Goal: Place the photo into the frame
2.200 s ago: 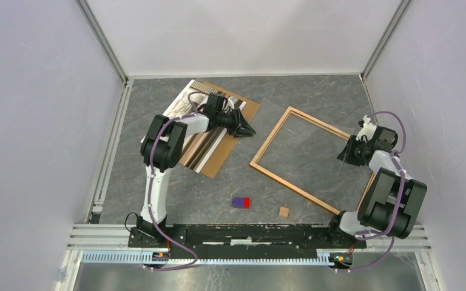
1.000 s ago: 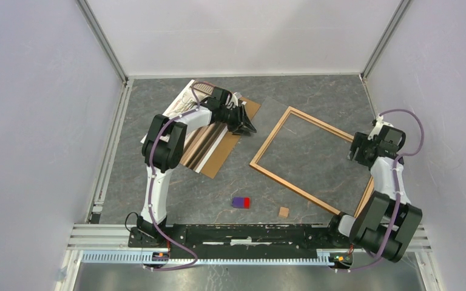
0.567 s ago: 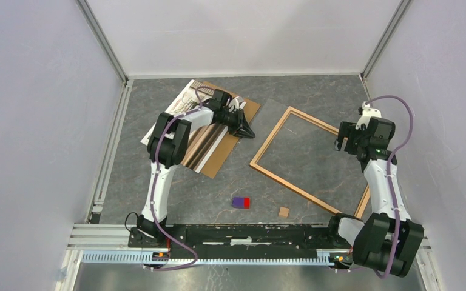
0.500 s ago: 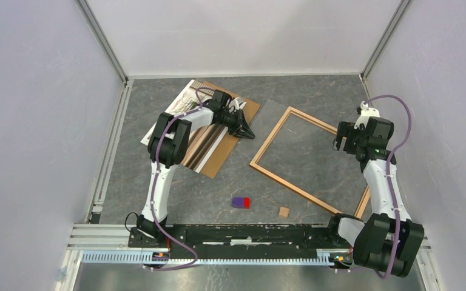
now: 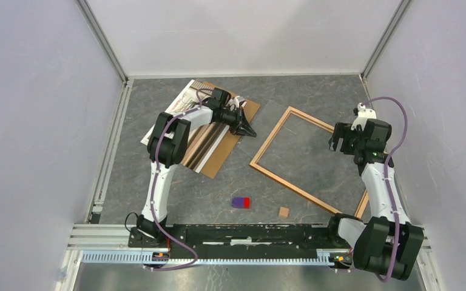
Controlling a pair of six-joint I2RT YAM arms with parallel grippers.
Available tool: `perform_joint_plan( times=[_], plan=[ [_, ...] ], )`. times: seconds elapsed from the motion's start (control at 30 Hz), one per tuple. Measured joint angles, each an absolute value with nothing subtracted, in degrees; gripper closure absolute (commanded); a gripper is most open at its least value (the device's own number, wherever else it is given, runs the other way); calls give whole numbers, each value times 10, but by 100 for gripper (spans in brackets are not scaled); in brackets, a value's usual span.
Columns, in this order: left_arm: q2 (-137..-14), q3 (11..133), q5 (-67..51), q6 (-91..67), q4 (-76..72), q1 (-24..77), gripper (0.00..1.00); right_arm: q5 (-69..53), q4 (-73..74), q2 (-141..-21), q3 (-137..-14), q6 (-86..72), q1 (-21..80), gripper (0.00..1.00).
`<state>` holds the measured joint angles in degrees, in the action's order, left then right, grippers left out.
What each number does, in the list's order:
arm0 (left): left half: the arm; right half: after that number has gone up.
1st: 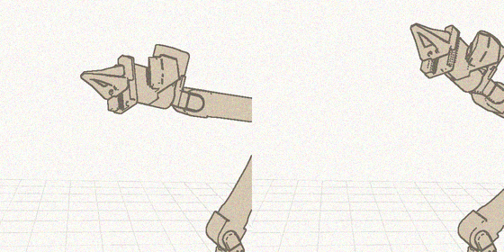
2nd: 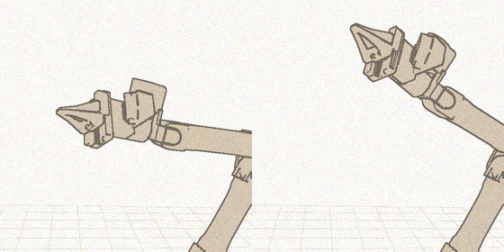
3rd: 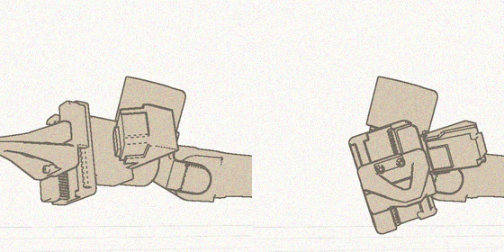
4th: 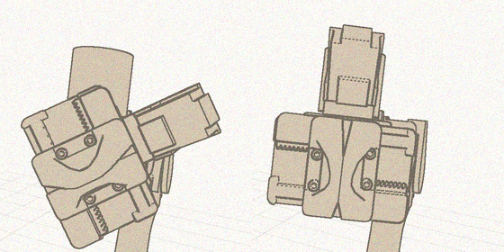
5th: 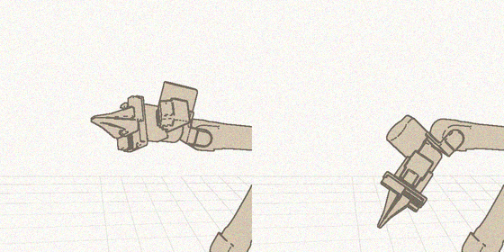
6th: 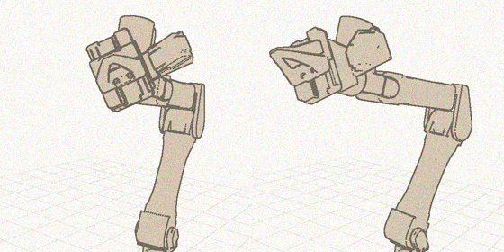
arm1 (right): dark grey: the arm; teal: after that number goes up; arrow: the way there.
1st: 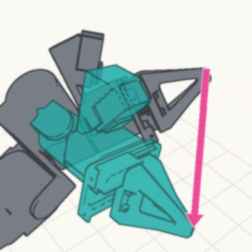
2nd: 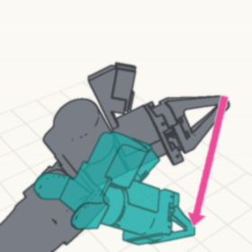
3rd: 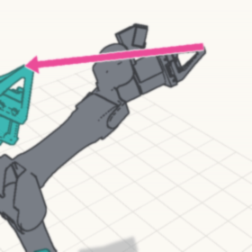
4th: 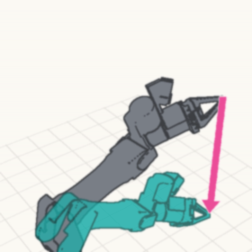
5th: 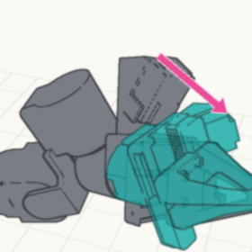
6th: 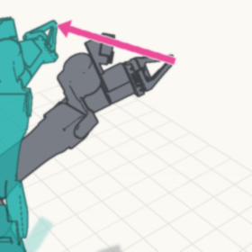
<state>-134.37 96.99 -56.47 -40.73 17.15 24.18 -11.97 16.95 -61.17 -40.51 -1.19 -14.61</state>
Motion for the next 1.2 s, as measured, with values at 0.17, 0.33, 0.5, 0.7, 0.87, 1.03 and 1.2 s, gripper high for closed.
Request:
perform_joint_plan(
  times=[0.17, 0.33, 0.5, 0.7, 0.87, 1.03, 1.2],
  plan=[
    [-1344, 959, -599, -456, 130, 238, 98, -124, 166, -612, -403, -13, -146, 11],
    [-1344, 940, -621, -502, 82, 236, 98, -131, 160, -612, -402, -15, -146, 11],
    [-1344, 940, -633, -515, 63, 236, 98, -135, 157, -612, -395, -17, -146, 10],
    [-1344, 940, -642, -526, 51, 236, 98, -138, 150, -612, -389, -17, -146, 10],
    [-1344, 927, -650, -548, 25, 236, 98, -142, 150, -612, -385, -17, -146, 10],
    [-1344, 909, -651, -569, -2, 237, 98, -144, 149, -612, -385, -17, -146, 10],
    [-1344, 899, -652, -592, -38, 244, 98, -146, 146, -612, -384, -17, -146, 10]
  ],
)
